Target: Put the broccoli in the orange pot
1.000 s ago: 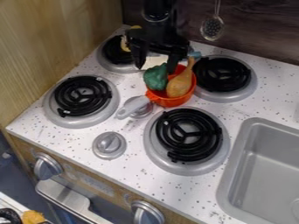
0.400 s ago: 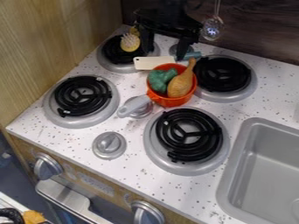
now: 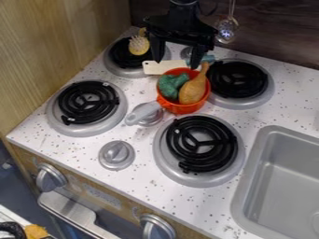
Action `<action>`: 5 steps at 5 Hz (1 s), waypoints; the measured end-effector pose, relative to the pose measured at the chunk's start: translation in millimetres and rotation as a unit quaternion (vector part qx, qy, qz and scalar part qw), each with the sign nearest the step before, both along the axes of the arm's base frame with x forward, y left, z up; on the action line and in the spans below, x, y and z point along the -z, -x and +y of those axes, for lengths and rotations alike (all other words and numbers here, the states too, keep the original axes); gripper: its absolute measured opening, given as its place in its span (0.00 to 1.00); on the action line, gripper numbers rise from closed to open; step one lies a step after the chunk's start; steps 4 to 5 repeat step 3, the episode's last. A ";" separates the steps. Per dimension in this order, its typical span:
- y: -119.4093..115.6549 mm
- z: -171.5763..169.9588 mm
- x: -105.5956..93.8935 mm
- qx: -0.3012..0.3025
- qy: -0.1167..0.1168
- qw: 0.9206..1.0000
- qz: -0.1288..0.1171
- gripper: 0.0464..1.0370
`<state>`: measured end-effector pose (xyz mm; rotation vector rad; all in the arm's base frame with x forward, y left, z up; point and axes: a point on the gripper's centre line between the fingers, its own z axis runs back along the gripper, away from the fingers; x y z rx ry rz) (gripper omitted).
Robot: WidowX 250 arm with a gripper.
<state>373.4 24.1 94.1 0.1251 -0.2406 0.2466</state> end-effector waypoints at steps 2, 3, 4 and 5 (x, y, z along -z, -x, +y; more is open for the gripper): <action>25.0 12.3 -5.5 -0.038 -0.011 0.999 0.000 0.96; 42.2 18.8 -9.1 -0.058 -0.012 0.998 0.015 0.96; 42.2 18.8 -9.1 -0.058 -0.012 0.998 0.015 0.96; 42.2 18.8 -9.1 -0.058 -0.012 0.998 0.015 0.96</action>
